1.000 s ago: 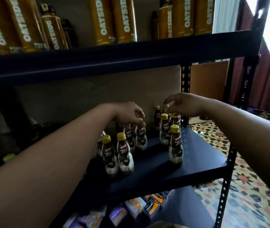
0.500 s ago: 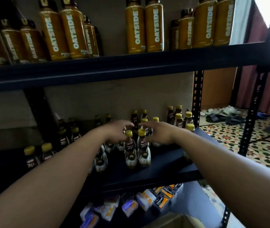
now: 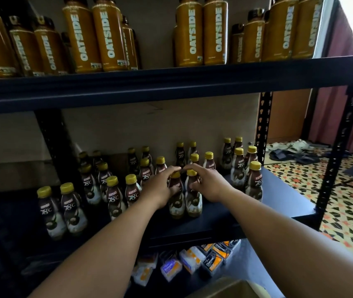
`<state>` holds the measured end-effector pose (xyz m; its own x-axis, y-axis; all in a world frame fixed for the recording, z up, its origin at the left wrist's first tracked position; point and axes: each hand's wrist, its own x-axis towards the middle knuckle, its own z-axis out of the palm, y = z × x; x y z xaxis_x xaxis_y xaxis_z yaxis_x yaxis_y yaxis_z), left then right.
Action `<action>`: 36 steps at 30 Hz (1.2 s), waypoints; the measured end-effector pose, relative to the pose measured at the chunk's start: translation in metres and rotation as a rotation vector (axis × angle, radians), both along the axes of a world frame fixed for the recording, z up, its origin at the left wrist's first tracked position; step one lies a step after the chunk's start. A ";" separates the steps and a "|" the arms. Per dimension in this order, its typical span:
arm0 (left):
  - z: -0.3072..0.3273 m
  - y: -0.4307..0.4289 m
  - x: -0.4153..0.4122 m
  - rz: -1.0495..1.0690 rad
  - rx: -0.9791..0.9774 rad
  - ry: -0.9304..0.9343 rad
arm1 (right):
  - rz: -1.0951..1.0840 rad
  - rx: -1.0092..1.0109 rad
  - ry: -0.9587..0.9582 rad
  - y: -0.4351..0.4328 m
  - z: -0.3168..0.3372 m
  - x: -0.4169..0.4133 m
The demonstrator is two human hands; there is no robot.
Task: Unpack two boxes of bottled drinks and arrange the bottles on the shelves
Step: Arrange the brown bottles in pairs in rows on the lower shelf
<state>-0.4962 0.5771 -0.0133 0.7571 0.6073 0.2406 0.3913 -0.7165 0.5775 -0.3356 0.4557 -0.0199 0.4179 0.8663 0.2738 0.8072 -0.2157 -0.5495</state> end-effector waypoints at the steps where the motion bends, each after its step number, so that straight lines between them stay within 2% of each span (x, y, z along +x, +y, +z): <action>1: -0.001 0.000 0.000 0.002 -0.001 -0.008 | 0.001 0.011 0.001 -0.001 -0.001 -0.001; 7: -0.004 -0.001 -0.001 -0.003 -0.019 -0.054 | -0.008 0.078 0.041 -0.002 -0.012 0.003; 36: -0.009 -0.010 0.012 -0.022 -0.006 -0.079 | 0.002 0.103 0.151 -0.009 -0.020 0.022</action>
